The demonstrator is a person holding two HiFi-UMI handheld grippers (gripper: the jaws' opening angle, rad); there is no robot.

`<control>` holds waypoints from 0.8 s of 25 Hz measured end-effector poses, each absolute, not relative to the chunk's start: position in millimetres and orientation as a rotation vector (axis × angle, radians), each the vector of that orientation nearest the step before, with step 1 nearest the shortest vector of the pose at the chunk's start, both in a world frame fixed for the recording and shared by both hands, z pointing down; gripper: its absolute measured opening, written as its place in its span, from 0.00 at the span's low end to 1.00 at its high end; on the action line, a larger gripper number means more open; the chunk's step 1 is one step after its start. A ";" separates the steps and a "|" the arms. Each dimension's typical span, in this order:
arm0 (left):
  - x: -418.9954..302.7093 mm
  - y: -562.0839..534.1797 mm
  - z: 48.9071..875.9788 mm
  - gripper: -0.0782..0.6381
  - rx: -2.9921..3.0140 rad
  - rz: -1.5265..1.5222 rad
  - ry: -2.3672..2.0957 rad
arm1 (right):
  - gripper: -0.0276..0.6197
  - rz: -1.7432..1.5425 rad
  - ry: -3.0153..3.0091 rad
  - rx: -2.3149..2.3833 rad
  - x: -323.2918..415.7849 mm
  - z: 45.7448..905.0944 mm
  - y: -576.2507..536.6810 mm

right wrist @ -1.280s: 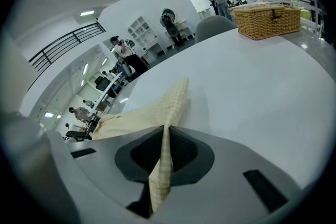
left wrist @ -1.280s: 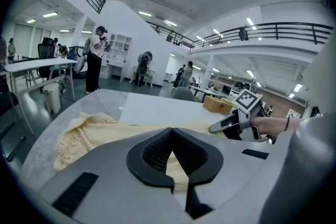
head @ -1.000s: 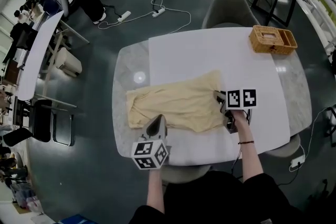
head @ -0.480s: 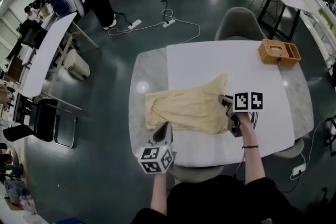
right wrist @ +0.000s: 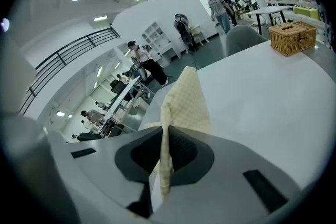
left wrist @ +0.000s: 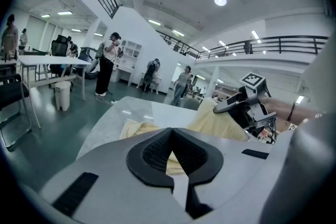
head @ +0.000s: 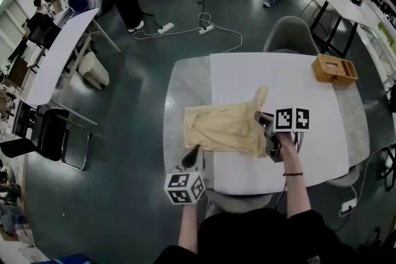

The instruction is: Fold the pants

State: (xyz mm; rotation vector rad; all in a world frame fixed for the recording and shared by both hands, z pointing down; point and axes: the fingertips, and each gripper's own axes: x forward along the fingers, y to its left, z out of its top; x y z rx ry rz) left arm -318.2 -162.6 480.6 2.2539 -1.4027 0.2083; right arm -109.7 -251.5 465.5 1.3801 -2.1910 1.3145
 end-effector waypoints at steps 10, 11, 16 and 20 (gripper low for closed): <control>-351.2 -159.0 489.6 0.13 2.237 0.200 -1.382 | 0.08 1.286 -2.237 1.318 -175.8 451.7 -258.6; -353.9 -159.0 490.7 0.13 2.235 0.199 -1.380 | 0.08 1.287 -2.239 1.312 -181.4 451.7 -258.8; -363.7 -159.5 494.4 0.13 2.231 0.199 -1.367 | 0.08 1.299 -2.255 1.281 -208.7 450.4 -261.1; -366.5 -160.6 502.5 0.13 2.223 0.207 -1.350 | 0.08 1.294 -2.264 1.260 -226.8 452.0 -266.7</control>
